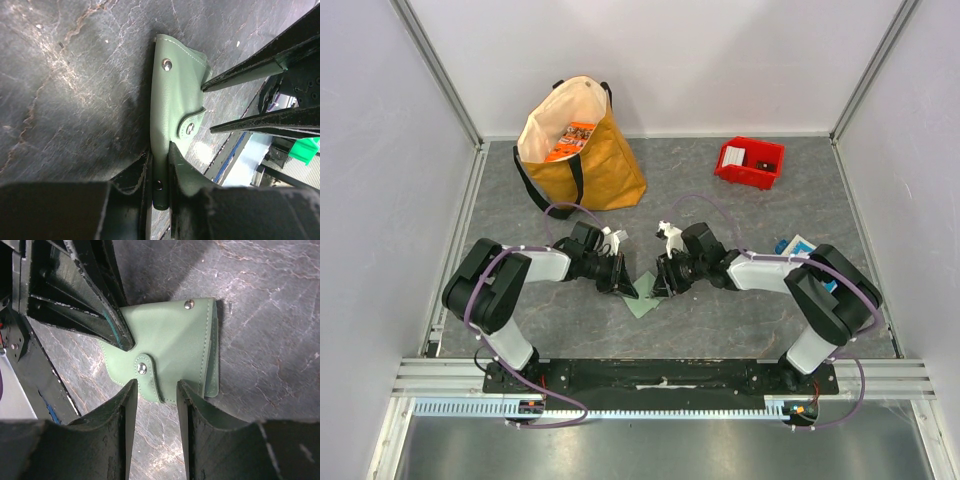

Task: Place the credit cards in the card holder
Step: Open the card holder at the center of the board.

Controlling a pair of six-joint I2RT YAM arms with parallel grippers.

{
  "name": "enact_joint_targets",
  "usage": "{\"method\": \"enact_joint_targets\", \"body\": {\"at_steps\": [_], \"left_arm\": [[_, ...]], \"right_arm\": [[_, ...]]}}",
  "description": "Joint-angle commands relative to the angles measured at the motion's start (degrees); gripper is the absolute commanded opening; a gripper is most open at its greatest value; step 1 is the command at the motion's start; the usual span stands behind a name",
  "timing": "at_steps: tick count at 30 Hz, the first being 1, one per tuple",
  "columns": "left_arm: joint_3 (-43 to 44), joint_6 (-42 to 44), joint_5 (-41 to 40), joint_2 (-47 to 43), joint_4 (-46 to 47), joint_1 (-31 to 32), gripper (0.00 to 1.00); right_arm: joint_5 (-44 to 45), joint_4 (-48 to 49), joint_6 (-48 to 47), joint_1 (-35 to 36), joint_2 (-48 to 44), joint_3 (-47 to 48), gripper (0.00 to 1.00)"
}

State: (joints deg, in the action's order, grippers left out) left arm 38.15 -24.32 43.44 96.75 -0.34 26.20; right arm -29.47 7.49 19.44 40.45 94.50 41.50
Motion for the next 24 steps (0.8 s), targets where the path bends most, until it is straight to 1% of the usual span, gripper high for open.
{"method": "enact_joint_targets", "body": {"at_steps": [1,6,12,15,22,24], "left_arm": [[0.4,3.7,-3.0,0.9,-1.6,0.7,0.02],[0.6,3.5,-3.2,0.7,-1.5,0.8,0.02],[0.4,3.0,-3.4,0.5,-0.9,0.7,0.02],[0.6,2.5,-4.4,0.5,-1.0,0.8,0.02],[-0.1,0.3,-7.6,-0.3,0.1,0.7,0.02],[-0.3,-0.7,-7.9,-0.8,0.1,0.7,0.02]], "right_arm": [[-4.5,-3.2,-3.7,3.8,2.8,1.7,0.43],[-2.3,-5.4,-4.5,6.1,3.1,3.1,0.42],[-4.2,-5.8,-3.9,7.2,5.1,3.6,0.41],[-5.0,-7.3,-4.6,7.4,5.6,3.5,0.38],[-6.6,-12.0,-8.8,7.8,5.9,2.8,0.28],[-7.1,-12.2,-9.3,8.1,6.7,3.0,0.20]]}}
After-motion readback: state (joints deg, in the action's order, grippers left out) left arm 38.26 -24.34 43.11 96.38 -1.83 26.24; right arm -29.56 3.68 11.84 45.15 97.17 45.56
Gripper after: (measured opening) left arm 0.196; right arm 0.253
